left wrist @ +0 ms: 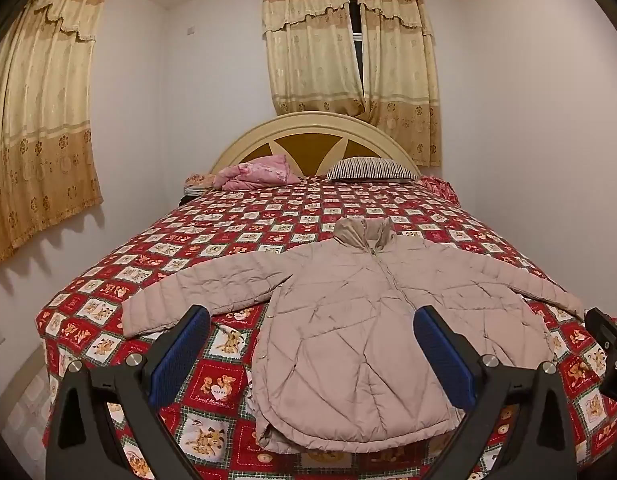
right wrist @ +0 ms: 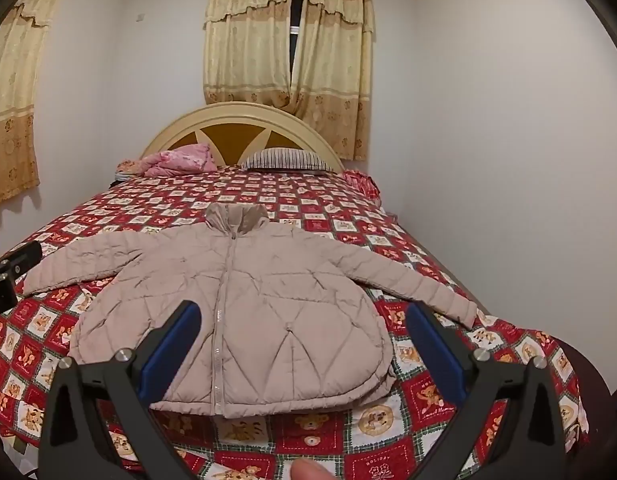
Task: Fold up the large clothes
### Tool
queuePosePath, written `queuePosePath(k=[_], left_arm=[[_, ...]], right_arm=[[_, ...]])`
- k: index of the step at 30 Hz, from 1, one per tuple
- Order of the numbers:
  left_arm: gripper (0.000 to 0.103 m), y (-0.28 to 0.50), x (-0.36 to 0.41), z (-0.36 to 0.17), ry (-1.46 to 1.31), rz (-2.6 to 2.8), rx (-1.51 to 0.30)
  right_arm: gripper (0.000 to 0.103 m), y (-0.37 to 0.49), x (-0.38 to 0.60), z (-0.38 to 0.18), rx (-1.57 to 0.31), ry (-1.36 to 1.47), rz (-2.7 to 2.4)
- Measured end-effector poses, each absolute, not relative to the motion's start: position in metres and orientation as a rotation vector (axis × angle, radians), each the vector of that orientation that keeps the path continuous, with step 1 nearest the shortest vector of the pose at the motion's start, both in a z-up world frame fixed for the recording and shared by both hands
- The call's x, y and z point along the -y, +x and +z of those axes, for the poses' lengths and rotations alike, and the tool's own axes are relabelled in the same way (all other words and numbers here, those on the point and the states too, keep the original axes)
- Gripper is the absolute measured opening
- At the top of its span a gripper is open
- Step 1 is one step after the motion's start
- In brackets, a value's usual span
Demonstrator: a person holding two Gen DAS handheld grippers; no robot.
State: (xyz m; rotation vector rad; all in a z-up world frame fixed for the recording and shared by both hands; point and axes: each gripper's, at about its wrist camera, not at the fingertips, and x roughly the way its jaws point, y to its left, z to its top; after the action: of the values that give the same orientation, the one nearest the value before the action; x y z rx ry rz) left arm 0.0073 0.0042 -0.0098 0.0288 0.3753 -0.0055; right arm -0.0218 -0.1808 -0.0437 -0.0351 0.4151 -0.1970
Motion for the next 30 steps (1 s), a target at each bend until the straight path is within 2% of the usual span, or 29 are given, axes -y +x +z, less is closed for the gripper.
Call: queuePosePath(k=[30], left_arm=[[0.102, 0.0086, -0.0013, -0.0117, 0.034, -0.005, -0.382]], right_arm=[[0.103, -0.0221, 0.1817, -0.0454, -0.416, -0.03, -0.196]])
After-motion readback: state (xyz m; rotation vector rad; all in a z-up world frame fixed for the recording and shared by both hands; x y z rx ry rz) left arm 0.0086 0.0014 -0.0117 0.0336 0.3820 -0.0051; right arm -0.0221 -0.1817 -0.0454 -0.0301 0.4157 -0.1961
